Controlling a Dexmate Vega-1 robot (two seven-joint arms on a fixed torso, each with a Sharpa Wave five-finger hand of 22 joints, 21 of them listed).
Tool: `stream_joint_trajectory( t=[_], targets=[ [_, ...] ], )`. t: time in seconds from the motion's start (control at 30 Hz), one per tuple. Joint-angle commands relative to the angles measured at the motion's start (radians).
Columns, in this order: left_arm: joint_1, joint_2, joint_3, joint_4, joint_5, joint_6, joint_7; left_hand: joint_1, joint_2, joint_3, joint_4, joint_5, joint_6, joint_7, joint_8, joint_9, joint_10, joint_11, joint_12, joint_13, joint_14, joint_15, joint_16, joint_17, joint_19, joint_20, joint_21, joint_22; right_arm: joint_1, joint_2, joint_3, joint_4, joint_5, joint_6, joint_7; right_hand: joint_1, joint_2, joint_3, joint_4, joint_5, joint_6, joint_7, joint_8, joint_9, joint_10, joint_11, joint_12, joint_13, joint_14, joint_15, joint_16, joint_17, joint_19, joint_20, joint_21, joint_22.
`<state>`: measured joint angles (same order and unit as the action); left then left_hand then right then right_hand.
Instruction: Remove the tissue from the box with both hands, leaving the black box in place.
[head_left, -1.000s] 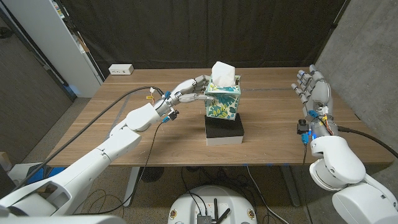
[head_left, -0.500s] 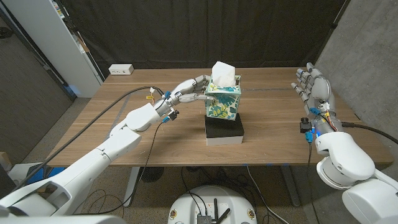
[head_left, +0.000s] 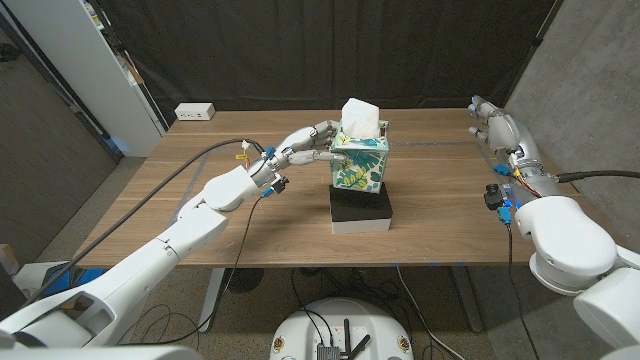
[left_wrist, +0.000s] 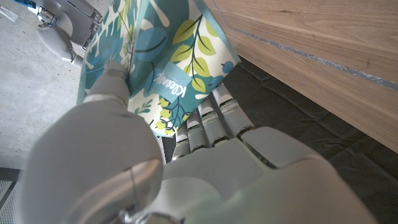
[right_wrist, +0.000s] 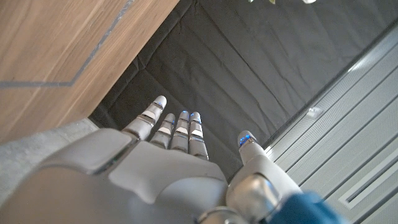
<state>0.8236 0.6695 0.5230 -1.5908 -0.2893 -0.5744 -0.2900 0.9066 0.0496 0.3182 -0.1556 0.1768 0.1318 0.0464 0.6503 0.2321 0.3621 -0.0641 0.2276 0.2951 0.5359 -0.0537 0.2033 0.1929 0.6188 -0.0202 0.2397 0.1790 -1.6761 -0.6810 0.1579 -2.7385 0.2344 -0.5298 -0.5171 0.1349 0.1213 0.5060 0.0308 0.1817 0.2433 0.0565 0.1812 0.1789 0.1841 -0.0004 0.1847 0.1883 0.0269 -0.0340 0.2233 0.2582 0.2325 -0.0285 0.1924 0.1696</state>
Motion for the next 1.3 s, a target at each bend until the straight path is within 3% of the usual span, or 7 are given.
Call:
stream_joint_trajectory(
  t=[0.03,0.2,0.43,0.77,1.3],
  targets=[
    [-0.008,-0.006,0.005,0.007,0.001,-0.003,-0.006,-0.004,0.008,0.008,-0.002,0.004,-0.002,-0.003,0.008,0.003,0.005,0.0,-0.004,0.005,0.003,-0.16,-0.003,0.004,0.049,-0.104,-0.003,0.002,0.03,-0.114,-0.098,-0.052,-0.257,-0.151,-0.053,-0.005,0.076,0.01,0.009,0.001,0.01,-0.012,0.007,0.002,0.009,-0.015,0.009,0.004,0.009,-0.035,0.011,0.001,-0.002,-0.009,0.0,0.005],
    [-0.013,-0.007,0.008,0.01,0.0,0.0,-0.01,-0.005,0.008,0.009,-0.002,0.004,-0.002,-0.003,0.009,0.002,0.004,-0.001,-0.005,0.006,0.003,-0.161,-0.003,0.004,0.05,-0.104,-0.004,0.002,0.059,-0.15,-0.192,-0.057,-0.389,-0.209,-0.098,0.005,0.07,0.019,0.003,0.002,0.014,-0.016,0.009,0.002,0.014,-0.018,0.01,0.004,0.017,-0.036,0.012,-0.003,-0.001,-0.01,0.001,0.004],
    [-0.02,-0.012,0.012,0.018,-0.001,0.001,-0.014,-0.007,0.008,0.01,-0.002,0.004,-0.004,-0.002,0.009,0.002,0.005,0.0,-0.006,0.007,0.003,-0.159,-0.004,0.003,0.05,-0.103,-0.005,0.003,0.1,-0.208,-0.282,-0.064,-0.526,-0.288,-0.095,0.026,0.058,0.028,-0.017,-0.001,0.035,-0.021,0.016,0.002,0.034,-0.026,0.017,0.003,0.027,-0.042,0.01,-0.014,-0.004,-0.007,0.001,0.004],
    [-0.031,-0.02,0.017,0.032,-0.005,-0.002,-0.021,-0.009,0.008,0.013,-0.003,0.004,-0.004,-0.002,0.01,0.001,0.004,-0.001,-0.007,0.008,0.003,-0.16,-0.004,0.003,0.05,-0.103,-0.007,0.003,0.218,-0.261,-0.485,-0.057,-0.734,-0.42,-0.099,0.04,0.056,0.035,-0.031,-0.002,0.045,-0.019,0.017,0.002,0.051,-0.025,0.02,0.003,0.044,-0.043,0.013,-0.022,0.012,-0.009,0.007,0.003],
    [-0.076,-0.053,0.036,0.103,-0.028,-0.018,-0.06,-0.013,0.007,0.016,-0.004,0.004,-0.003,-0.002,0.011,0.0,0.004,0.0,-0.008,0.009,0.004,-0.16,-0.004,0.002,0.051,-0.103,-0.009,0.003,0.396,-0.246,-0.671,-0.01,-0.909,-0.557,0.025,0.051,0.057,0.04,-0.041,-0.002,0.064,-0.024,0.021,0.002,0.067,-0.028,0.022,0.004,0.06,-0.045,0.017,-0.027,0.032,-0.008,0.013,0.003]
  ],
)
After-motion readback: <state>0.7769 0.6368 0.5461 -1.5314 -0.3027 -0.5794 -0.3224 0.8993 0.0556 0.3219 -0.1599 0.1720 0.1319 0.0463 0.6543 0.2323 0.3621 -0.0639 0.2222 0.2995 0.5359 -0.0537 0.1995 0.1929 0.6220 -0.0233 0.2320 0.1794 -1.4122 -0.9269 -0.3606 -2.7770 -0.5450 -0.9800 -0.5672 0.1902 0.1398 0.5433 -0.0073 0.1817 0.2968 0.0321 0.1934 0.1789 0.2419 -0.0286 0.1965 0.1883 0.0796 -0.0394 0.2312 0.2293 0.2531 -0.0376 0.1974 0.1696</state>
